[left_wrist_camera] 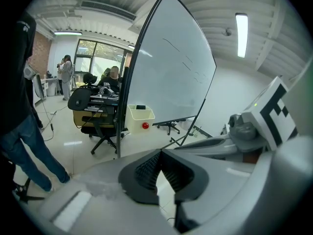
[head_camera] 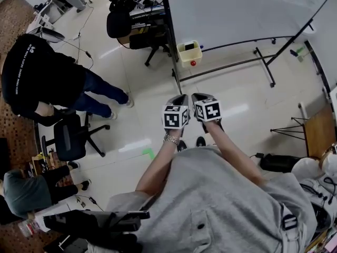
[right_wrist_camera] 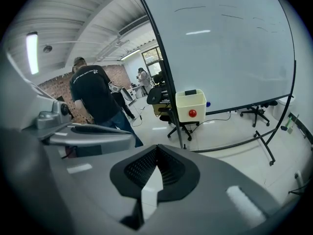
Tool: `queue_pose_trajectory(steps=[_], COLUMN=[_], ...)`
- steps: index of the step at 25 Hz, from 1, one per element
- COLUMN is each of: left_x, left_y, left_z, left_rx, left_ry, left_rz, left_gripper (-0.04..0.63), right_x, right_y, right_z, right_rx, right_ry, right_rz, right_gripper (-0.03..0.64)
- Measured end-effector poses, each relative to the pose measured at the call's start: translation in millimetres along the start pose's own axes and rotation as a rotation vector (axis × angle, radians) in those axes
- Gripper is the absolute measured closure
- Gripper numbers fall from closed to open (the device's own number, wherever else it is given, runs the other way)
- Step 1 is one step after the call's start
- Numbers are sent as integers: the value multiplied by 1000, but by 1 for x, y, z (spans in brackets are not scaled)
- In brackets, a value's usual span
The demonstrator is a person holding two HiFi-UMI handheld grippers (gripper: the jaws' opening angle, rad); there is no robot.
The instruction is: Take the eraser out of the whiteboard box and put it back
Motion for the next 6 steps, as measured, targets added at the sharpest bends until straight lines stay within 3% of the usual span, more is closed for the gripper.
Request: queue_pose_trajectory(steps=[6], left_x=[0], left_y=[4], left_z=[-1], left_rx=[6], left_ry=[5], left_rz=[14], left_gripper=[592], right_x=[1], right_y=[3], right_z=[-3], right_rx=[-21], right_ry=[9], right_rz=[-4], right_gripper=[614])
Point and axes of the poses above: the fingertips, and each gripper's own axes: x forward along the fingers, z to its right, y out of its top, the point moved 10 cm from there along -x, backward along the fingers, and after that the axes turned 7 degrees about y, right-handed, at the moved point
